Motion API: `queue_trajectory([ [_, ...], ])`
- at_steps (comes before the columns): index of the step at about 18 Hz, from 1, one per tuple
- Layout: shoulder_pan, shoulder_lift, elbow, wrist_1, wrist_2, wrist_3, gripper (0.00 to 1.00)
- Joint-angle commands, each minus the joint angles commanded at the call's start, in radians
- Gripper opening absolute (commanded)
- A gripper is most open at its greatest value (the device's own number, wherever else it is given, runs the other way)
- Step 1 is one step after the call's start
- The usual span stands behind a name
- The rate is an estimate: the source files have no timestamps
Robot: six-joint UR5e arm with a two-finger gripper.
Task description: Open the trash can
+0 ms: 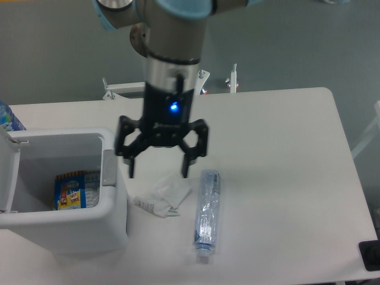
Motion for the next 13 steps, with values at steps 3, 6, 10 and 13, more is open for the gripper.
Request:
queue_trajectory([
  [3, 0.063, 0.015, 0.020, 0.002, 0.003, -0.005, 1.00],
  [6, 0.112, 0.017, 0.035, 0.003, 0.011, 0.024, 1.00],
  [10, 0.170, 0.018, 0.023, -0.003, 0.017, 0.188, 1.00],
  [13, 0.193, 0.028, 0.002, -0.023, 0.079, 0.352, 1.00],
])
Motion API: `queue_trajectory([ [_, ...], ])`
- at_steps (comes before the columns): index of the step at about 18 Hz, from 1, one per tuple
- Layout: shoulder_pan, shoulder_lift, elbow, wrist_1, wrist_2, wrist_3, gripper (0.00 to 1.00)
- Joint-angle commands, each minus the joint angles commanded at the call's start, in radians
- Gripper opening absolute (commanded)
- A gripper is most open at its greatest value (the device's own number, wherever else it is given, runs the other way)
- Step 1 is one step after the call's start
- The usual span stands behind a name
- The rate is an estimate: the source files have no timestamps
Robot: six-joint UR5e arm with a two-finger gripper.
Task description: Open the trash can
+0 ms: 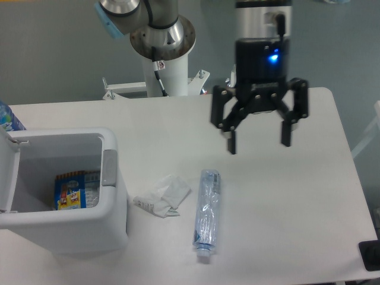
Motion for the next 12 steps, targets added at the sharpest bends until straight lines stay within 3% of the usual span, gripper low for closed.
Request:
queue_trajectory([
  [7, 0.043, 0.008, -0.066, -0.022, 0.140, 0.270, 1.00],
  [12, 0.071, 0.008, -0.077, -0.014, 0.161, 0.286, 1.00],
])
